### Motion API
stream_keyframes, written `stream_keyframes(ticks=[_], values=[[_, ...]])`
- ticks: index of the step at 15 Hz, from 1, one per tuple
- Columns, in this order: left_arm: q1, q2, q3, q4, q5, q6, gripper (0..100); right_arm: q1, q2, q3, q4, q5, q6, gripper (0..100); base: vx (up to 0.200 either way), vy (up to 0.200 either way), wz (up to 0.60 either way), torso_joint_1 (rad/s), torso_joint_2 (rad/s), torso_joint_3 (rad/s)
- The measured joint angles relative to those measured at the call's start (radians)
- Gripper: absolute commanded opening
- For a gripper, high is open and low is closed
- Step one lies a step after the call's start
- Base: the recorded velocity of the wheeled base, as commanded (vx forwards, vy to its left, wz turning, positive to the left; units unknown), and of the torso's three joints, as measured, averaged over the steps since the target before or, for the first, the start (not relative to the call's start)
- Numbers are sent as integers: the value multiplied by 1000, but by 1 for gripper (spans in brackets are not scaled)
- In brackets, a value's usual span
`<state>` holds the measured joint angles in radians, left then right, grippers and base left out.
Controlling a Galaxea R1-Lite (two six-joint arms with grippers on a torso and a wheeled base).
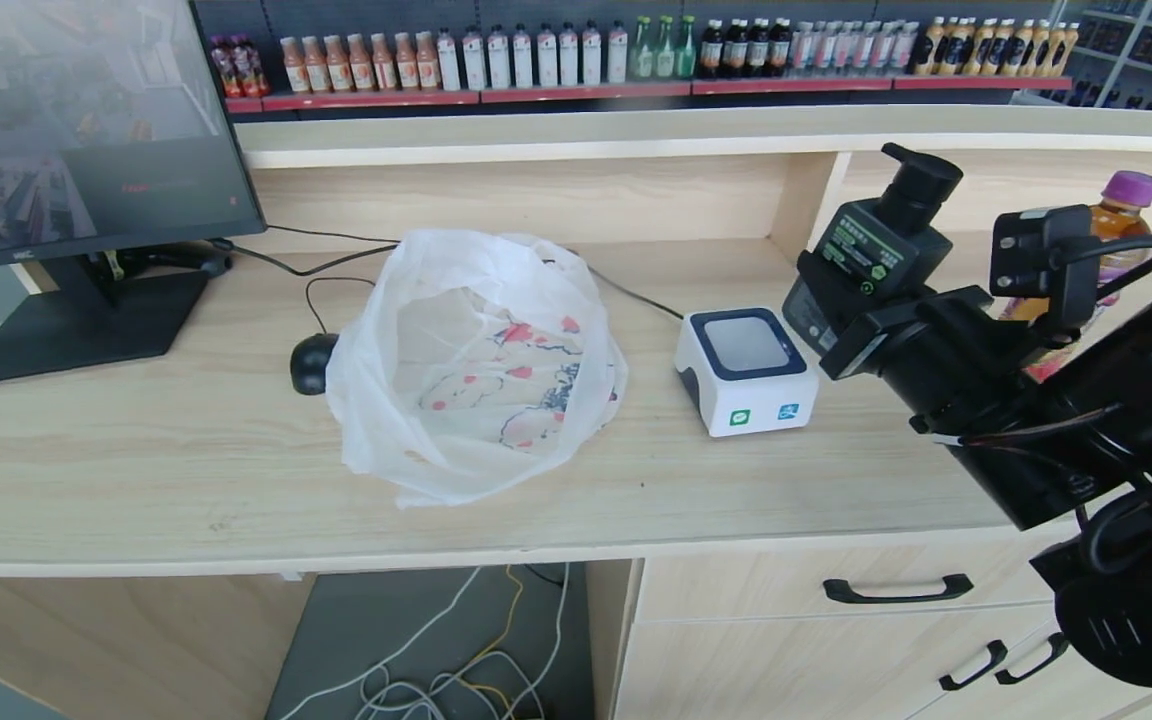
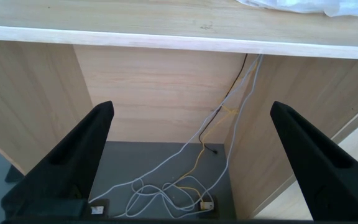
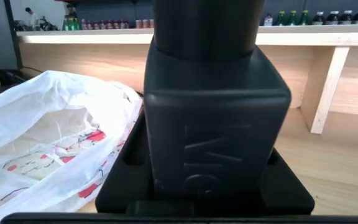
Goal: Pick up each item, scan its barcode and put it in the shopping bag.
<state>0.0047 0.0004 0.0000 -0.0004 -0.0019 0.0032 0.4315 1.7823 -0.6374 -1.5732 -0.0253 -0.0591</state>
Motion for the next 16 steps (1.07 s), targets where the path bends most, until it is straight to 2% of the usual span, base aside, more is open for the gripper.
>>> stream_keyframes(ticks=[8, 16], values=[[-2, 0, 0, 1, 0, -1, 100, 6, -1, 24, 3, 1, -1, 0, 0, 200, 0, 3, 1, 3], [-1, 0, 0, 0, 0, 1, 100, 59, -5, 41, 4, 0, -3, 0, 0, 0, 0, 0, 0, 0]])
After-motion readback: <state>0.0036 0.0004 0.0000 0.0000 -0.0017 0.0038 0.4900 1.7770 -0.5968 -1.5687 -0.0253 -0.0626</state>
